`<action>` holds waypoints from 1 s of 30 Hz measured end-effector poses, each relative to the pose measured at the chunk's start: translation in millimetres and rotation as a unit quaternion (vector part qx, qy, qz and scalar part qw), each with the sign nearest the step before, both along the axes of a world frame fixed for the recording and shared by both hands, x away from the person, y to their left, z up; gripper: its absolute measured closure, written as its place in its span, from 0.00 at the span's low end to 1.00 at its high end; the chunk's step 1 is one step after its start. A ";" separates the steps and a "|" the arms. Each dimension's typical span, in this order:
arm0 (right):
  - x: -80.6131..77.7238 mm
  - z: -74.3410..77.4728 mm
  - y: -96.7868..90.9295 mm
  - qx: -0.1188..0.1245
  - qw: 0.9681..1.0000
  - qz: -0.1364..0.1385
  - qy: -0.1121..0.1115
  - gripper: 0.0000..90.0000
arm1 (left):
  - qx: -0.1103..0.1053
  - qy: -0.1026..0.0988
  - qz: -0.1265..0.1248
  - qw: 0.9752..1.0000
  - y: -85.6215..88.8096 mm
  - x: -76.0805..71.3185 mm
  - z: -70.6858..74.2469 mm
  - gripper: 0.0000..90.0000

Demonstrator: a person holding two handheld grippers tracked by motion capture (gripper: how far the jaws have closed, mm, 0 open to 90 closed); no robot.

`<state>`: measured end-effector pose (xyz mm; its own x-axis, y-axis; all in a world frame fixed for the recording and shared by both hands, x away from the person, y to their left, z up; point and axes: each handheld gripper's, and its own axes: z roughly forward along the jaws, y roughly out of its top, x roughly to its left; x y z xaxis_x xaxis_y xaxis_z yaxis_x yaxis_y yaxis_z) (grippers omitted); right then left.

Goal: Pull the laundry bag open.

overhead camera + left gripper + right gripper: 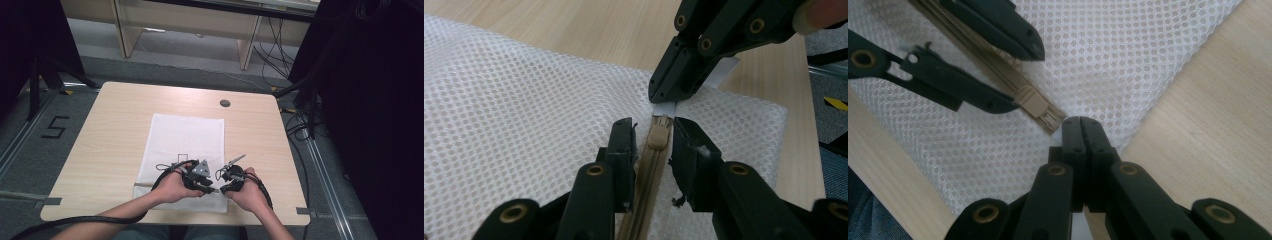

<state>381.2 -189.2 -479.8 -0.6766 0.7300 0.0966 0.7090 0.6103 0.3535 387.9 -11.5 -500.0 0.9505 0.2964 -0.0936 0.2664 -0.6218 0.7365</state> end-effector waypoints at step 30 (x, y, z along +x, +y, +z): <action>0.9 -0.4 -1.0 0.002 1.000 -0.002 0.005 1.00 | 0.021 -0.010 -0.023 0.999 -13.7 -1.5 -3.5 0.90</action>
